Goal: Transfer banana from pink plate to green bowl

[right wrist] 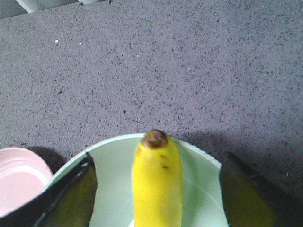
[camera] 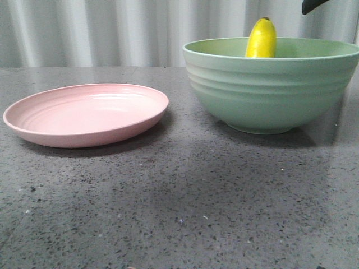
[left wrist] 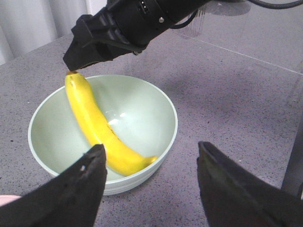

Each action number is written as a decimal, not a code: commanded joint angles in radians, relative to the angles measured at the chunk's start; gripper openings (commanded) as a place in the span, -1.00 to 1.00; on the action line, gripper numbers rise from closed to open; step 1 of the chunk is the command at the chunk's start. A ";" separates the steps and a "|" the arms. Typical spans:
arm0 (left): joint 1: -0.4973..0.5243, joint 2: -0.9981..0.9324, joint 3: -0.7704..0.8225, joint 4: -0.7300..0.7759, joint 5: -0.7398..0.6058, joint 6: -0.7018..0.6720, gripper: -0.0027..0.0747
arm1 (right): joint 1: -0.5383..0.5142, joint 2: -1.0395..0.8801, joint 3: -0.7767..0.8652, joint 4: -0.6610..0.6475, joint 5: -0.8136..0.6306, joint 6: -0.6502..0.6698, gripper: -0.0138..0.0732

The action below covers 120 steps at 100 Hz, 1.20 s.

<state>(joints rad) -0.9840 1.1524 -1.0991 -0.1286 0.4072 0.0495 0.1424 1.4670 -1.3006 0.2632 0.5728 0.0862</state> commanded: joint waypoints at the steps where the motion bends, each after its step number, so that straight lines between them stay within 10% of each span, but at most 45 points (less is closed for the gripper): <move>1: -0.004 -0.025 -0.035 -0.010 -0.069 0.000 0.00 | -0.005 -0.040 -0.037 0.003 -0.028 -0.008 0.37; 25: -0.004 -0.045 -0.027 -0.006 -0.041 0.000 -0.99 | -0.005 -0.100 -0.037 -0.071 0.017 -0.008 -0.51; 32: -0.004 -0.057 -0.018 0.003 -0.045 0.000 -0.98 | -0.005 -0.122 -0.035 -0.081 0.026 -0.008 -0.84; 120: 0.104 -0.530 0.543 0.037 -0.483 0.000 -0.98 | -0.005 -0.635 0.498 -0.085 -0.300 -0.086 -0.83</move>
<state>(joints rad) -0.8831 0.6620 -0.5799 -0.0938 0.0646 0.0495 0.1424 0.8994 -0.8489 0.1832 0.4150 0.0130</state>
